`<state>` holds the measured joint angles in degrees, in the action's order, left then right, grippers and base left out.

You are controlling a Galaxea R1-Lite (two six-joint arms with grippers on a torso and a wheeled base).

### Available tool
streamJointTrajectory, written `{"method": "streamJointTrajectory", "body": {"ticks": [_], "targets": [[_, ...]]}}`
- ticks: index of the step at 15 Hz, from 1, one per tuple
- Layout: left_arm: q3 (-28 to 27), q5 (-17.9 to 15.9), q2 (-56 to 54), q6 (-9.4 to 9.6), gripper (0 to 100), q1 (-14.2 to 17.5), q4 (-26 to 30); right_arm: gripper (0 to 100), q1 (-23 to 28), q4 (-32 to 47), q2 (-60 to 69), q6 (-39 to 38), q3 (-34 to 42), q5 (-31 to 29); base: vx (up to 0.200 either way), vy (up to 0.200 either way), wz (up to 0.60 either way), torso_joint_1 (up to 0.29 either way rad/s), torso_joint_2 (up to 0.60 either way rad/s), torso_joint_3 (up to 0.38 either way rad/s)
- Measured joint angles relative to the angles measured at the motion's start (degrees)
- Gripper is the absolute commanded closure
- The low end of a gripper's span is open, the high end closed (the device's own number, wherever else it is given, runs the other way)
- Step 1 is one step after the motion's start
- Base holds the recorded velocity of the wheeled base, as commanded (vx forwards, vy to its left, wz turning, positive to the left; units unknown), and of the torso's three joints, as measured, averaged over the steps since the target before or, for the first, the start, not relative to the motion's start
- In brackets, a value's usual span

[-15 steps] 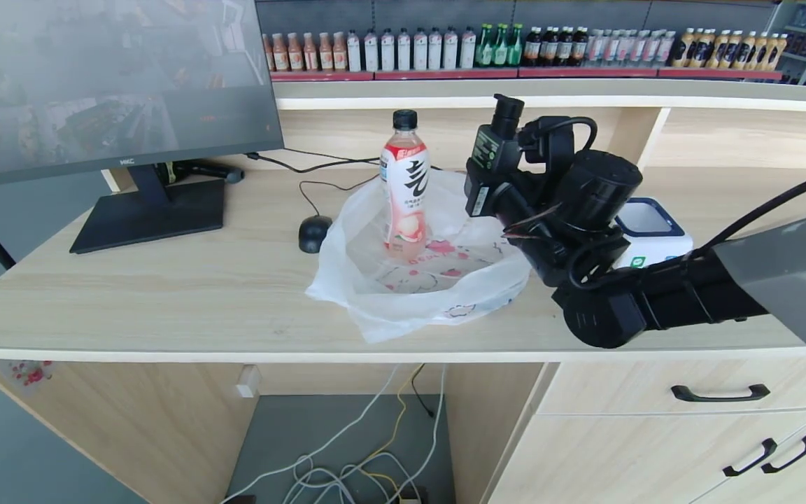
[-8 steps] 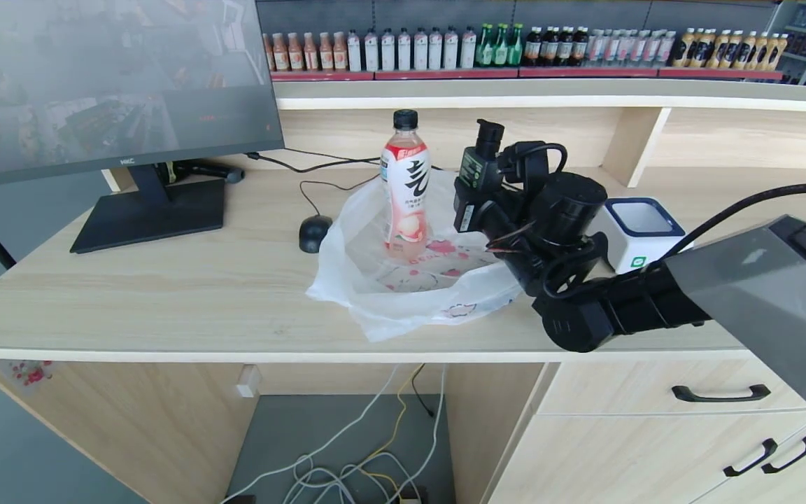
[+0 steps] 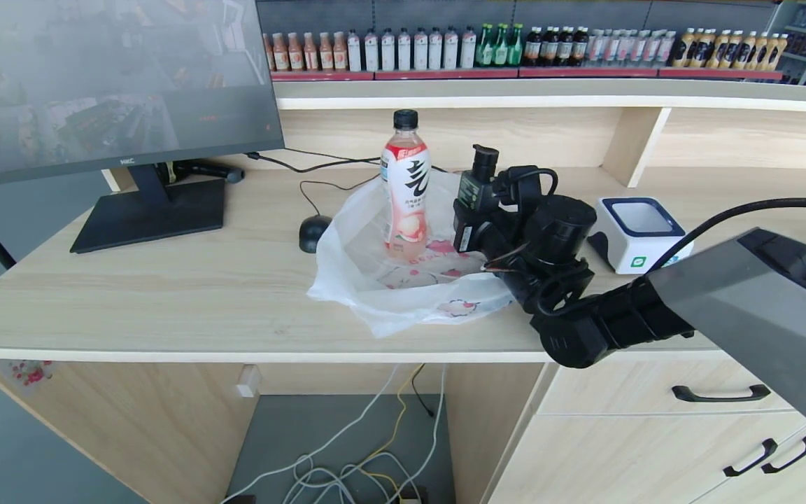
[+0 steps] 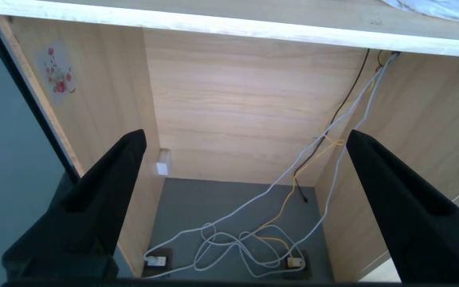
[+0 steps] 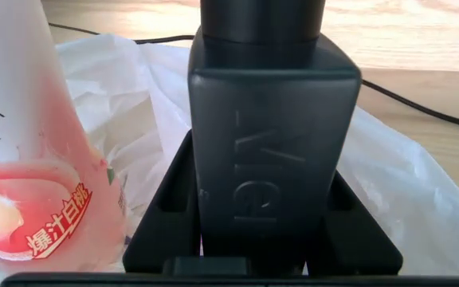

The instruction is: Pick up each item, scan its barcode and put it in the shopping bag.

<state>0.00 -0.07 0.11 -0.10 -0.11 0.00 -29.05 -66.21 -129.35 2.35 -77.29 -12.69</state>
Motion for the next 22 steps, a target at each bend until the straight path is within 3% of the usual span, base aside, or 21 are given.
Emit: {"method": "streamJointTrajectory", "body": {"ticks": [15,16,22], "targets": [[0.00,-0.02,0.00,-0.04,0,0.01,0.00,100,0.74,-0.79,-0.55,0.02,4.25,2.88,0.000,0.000,0.00,0.000,0.00,0.000],[0.00,-0.02,0.00,-0.04,0,0.01,0.00,0,0.74,-2.06,-0.66,0.10,4.52,2.88,0.000,0.000,0.00,0.000,0.00,0.000],[0.00,-0.02,0.00,-0.04,0,0.01,0.00,0,0.80,-6.24,-0.13,0.07,7.84,2.95,0.000,0.000,0.00,0.000,0.00,0.000]]}}
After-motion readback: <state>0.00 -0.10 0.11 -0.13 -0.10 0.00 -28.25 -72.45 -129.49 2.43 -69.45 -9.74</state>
